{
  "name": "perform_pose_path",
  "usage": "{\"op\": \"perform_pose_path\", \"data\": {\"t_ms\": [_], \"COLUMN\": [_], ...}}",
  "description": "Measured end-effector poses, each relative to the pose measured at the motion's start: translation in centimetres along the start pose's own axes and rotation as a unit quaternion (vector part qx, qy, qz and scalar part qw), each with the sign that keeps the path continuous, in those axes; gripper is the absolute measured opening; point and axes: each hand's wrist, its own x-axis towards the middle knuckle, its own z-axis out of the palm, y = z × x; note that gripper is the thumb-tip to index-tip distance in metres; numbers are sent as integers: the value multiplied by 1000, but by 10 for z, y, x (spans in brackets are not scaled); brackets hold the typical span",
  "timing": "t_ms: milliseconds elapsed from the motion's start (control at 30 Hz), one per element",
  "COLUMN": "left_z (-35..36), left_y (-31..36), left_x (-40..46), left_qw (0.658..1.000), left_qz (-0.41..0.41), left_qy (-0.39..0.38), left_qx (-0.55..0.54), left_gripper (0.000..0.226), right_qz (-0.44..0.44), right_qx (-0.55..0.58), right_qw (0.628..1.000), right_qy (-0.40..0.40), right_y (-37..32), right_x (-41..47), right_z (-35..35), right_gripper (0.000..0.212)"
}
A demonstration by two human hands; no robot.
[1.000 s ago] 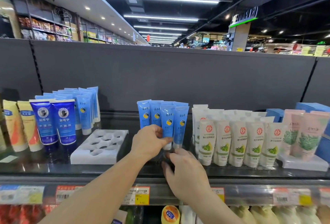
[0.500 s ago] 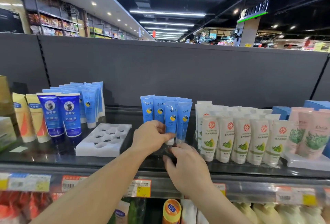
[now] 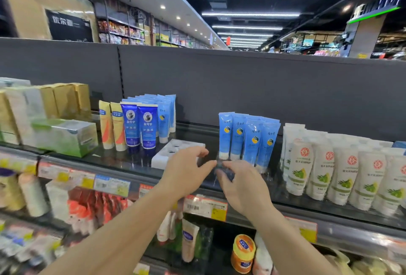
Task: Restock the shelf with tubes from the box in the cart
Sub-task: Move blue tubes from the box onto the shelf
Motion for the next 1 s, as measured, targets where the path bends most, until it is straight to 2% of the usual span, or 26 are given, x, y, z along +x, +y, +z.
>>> {"op": "perform_pose_path", "data": {"t_ms": [167, 333, 533, 700, 833, 1000], "left_z": [-64, -159, -285, -363, -405, -427], "left_y": [-55, -150, -284, -364, -408, -460], "left_x": [-37, -95, -176, -232, -258, -276], "left_qw": [997, 989, 945, 911, 898, 887], "left_qz": [-3, -46, -163, -229, -261, -299], "left_qy": [45, 43, -13, -11, 26, 27], "left_qx": [67, 137, 284, 342, 354, 351], "left_gripper": [43, 48, 71, 72, 69, 68], "right_qz": [-31, -62, -132, -162, -195, -204], "right_qx": [15, 24, 0, 2, 4, 26], "right_qw": [999, 997, 986, 975, 958, 945], "right_qy": [-23, -31, -105, -151, -208, -254], "right_y": [-69, -191, -355, -464, -523, -563], "right_x": [11, 4, -25, -39, -45, -39], "right_z": [44, 116, 222, 288, 330, 383], "right_gripper": [25, 38, 38, 41, 48, 47]}}
